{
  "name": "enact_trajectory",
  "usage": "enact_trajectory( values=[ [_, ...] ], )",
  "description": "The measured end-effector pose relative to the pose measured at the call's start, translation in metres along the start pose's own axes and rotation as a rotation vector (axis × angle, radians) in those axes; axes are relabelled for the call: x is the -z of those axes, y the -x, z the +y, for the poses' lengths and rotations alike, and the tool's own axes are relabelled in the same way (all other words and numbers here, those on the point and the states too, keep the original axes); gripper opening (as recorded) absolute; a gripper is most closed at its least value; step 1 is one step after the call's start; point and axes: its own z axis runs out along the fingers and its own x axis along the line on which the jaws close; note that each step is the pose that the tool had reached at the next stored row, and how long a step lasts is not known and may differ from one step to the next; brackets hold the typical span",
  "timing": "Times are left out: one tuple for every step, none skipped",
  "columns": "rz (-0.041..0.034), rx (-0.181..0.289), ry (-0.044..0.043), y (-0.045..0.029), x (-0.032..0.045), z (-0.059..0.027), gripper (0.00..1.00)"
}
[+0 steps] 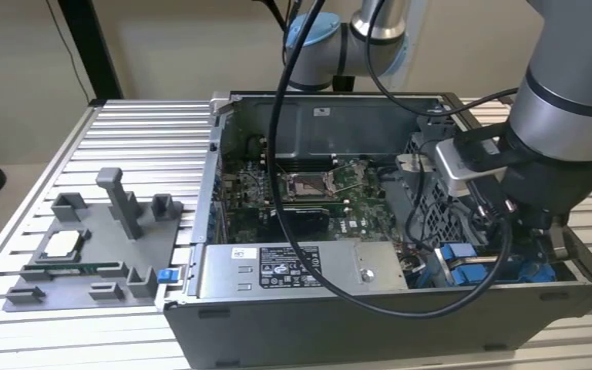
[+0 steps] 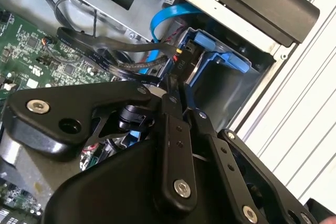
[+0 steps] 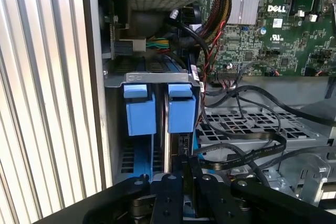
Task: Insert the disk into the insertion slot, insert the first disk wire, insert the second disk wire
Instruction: 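Insert the second disk wire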
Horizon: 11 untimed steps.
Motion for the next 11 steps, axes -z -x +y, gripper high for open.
enact_trajectory(
  values=[
    [0.0001, 0.000, -0.0002, 0.0002, -0.0001, 0.0000, 0.00],
    [0.0001, 0.000, -0.0006, 0.0004, -0.0003, 0.0001, 0.00],
    [0.0000, 0.000, -0.0009, 0.0005, -0.0005, 0.0001, 0.00],
    [0.0000, 0.000, -0.0011, 0.0007, -0.0006, 0.0002, 0.00],
    [0.0000, 0.000, -0.0013, 0.0008, -0.0007, 0.0002, 0.00],
    [0.0001, 0.000, -0.0016, 0.0010, -0.0007, 0.0002, 0.00],
    [0.0002, 0.000, -0.0017, 0.0012, -0.0008, 0.0002, 0.00],
    [0.0002, 0.000, -0.0017, 0.0014, -0.0008, 0.0002, 0.00],
    [0.0001, 0.000, -0.0017, 0.0016, -0.0009, 0.0002, 0.00],
    [0.0001, 0.000, -0.0017, 0.0018, -0.0009, 0.0002, 0.00],
    [0.0000, 0.000, -0.0018, 0.0020, -0.0009, 0.0003, 0.00]
  ],
)
